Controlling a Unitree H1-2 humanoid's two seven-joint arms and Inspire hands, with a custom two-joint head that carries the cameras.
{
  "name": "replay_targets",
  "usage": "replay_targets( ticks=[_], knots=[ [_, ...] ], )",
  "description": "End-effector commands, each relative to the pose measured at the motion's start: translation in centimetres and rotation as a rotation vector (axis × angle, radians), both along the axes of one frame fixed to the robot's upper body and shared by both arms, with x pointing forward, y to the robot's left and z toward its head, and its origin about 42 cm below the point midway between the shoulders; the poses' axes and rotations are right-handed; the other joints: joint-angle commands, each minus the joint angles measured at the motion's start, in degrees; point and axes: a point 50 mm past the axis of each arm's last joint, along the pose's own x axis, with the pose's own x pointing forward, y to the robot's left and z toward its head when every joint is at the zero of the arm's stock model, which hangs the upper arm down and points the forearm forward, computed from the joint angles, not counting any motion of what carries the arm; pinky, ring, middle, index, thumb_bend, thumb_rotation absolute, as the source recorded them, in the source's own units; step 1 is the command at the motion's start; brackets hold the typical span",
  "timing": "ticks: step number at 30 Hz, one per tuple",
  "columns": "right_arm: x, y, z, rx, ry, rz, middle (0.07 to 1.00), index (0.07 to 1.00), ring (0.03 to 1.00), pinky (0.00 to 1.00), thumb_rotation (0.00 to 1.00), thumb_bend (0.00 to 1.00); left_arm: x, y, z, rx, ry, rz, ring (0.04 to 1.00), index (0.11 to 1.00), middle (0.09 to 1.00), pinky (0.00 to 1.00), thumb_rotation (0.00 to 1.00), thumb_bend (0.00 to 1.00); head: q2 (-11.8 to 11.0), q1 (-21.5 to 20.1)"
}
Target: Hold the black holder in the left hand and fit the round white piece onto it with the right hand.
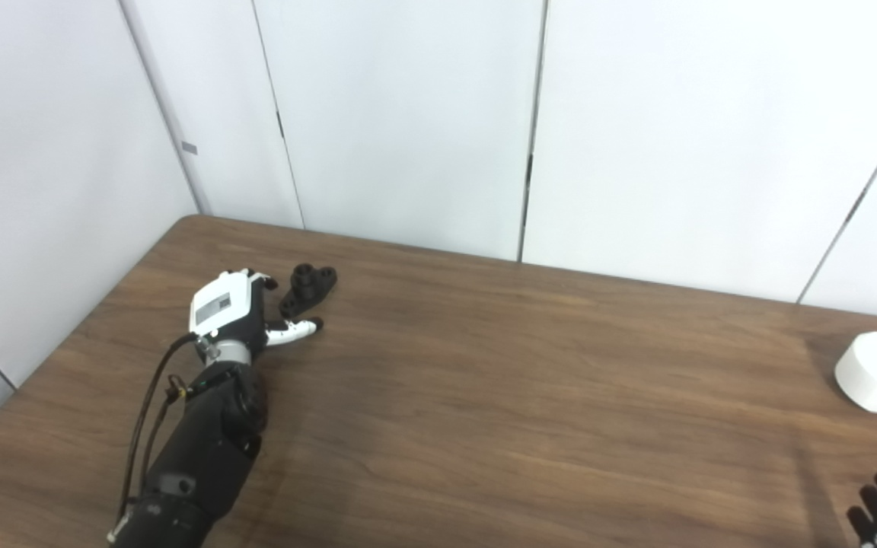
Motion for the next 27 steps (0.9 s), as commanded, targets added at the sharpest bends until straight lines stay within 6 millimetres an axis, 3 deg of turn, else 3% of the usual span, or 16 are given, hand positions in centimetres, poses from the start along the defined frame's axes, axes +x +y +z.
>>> replay_targets(
  ticks=[1, 18, 27],
  knots=[
    [-0.8, 0.7, -1.6, 0.034, 0.058, -0.001, 1.0, 1.0, 1.0, 1.0, 1.0, 0.72, 1.5, 0.7, 2.8, 0.058, -0.058, 0.0, 0.984, 0.767, 0.928, 1.0, 0.46, 0.86, 0.1, 0.0],
    [-1.0, 0.8, -1.5, 0.05, 0.064, -0.003, 1.0, 1.0, 1.0, 1.0, 1.0, 0.68, 2.8, 0.2, 3.1, 0.03, -0.068, -0.007, 0.963, 0.702, 0.896, 1.0, 0.43, 0.82, 0.4, -0.3],
    [-1.1, 0.7, -1.4, 0.053, 0.071, 0.0, 1.0, 1.0, 1.0, 1.0, 1.0, 0.69, 2.3, 0.6, 2.5, 0.005, -0.152, -0.02, 0.925, 0.612, 0.837, 1.0, 0.28, 0.78, 0.7, -0.2]
  ],
)
